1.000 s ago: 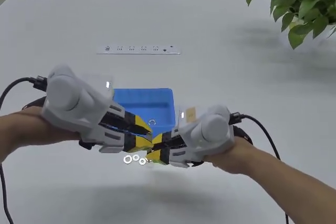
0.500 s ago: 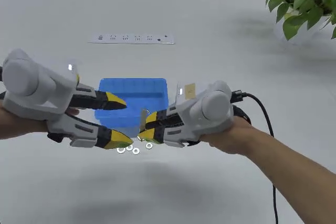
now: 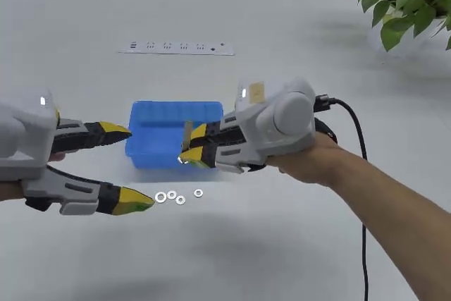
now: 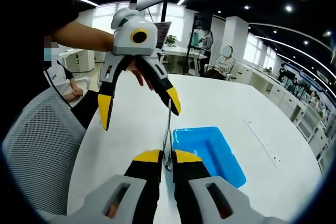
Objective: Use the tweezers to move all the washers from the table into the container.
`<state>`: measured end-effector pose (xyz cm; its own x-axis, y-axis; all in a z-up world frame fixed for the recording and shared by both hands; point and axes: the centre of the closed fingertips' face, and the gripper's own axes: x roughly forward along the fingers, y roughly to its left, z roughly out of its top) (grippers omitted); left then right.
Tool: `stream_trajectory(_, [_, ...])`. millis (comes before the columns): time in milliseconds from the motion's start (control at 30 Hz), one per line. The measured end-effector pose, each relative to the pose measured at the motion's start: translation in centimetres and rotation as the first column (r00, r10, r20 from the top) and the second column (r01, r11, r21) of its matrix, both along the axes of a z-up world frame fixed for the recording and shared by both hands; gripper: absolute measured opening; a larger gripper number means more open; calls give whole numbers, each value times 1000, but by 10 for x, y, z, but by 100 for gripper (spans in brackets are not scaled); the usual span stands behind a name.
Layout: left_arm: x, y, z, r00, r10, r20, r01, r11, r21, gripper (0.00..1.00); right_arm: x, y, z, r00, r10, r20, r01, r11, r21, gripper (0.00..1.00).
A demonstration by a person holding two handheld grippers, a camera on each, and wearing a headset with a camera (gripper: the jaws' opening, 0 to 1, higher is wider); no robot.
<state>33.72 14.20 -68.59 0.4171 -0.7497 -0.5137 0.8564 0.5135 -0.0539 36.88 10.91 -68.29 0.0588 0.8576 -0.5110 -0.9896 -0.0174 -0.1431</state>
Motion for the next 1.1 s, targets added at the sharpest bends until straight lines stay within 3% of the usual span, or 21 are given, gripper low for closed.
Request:
stream_trajectory(200, [1, 7, 8, 998, 59, 21, -58, 997, -46, 91, 14, 4, 5, 1000, -1, 15, 1, 1000, 11, 9])
stream_trajectory(433, [2, 8, 11, 996, 82, 29, -80, 995, -66, 99, 32, 12, 9, 1000, -5, 25, 4, 1000, 23, 9])
stream_trajectory(833, [6, 12, 5, 996, 88, 11, -87, 994, -60, 99, 64, 23, 2, 999, -33, 23, 32, 999, 41, 9])
stream_trajectory(1100, [13, 11, 6, 996, 83, 17, -82, 995, -63, 99, 75, 30, -13, 999, -39, 22, 38, 999, 29, 9])
